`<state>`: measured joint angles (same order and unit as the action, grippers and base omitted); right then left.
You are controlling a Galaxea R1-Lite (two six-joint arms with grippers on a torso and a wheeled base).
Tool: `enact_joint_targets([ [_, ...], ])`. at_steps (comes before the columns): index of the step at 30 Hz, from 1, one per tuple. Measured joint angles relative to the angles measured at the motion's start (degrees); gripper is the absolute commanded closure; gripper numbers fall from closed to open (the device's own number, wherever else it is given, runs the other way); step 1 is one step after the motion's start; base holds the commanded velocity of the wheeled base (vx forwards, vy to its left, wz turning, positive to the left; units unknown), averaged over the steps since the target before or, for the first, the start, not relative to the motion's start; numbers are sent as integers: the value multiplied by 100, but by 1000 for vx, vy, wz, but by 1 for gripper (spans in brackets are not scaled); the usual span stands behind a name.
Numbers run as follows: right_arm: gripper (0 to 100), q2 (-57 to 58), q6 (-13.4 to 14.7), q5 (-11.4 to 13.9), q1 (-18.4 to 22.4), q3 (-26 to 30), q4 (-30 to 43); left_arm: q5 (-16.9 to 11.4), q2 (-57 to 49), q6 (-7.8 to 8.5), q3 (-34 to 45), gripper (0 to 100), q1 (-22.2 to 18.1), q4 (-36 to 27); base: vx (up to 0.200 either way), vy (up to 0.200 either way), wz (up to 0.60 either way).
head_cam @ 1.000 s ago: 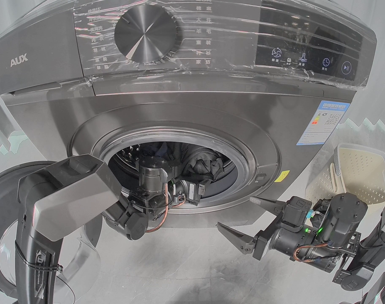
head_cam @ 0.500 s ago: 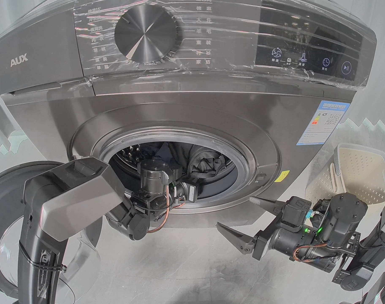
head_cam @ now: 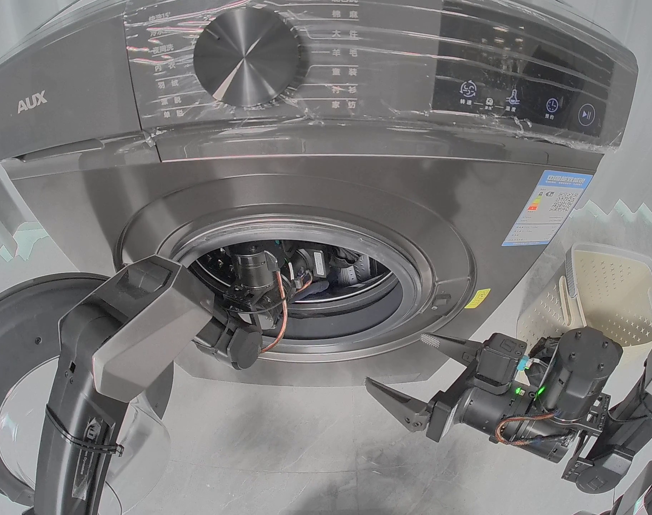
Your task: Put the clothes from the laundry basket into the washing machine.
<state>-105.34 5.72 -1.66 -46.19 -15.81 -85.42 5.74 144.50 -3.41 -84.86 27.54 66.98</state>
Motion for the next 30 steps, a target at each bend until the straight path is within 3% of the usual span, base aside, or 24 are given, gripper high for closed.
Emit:
enact_joint_targets([
  [8, 0, -1, 0, -1, -9, 0, -2, 285, 473, -6, -770, 100, -119, 66, 0, 0, 0],
  [9, 0, -1, 0, 0, -9, 0, -2, 290, 499, -6, -786, 0, -122, 66, 0, 0, 0],
  [21, 0, -1, 0, -1, -11, 5, -2, 238, 352, -169, -274, 0, -28, 30, 0, 0, 0],
  [30, 0, 0, -2, -1, -9, 5, -2, 213, 180, -173, 176, 0, 82, 40, 0, 0, 0],
])
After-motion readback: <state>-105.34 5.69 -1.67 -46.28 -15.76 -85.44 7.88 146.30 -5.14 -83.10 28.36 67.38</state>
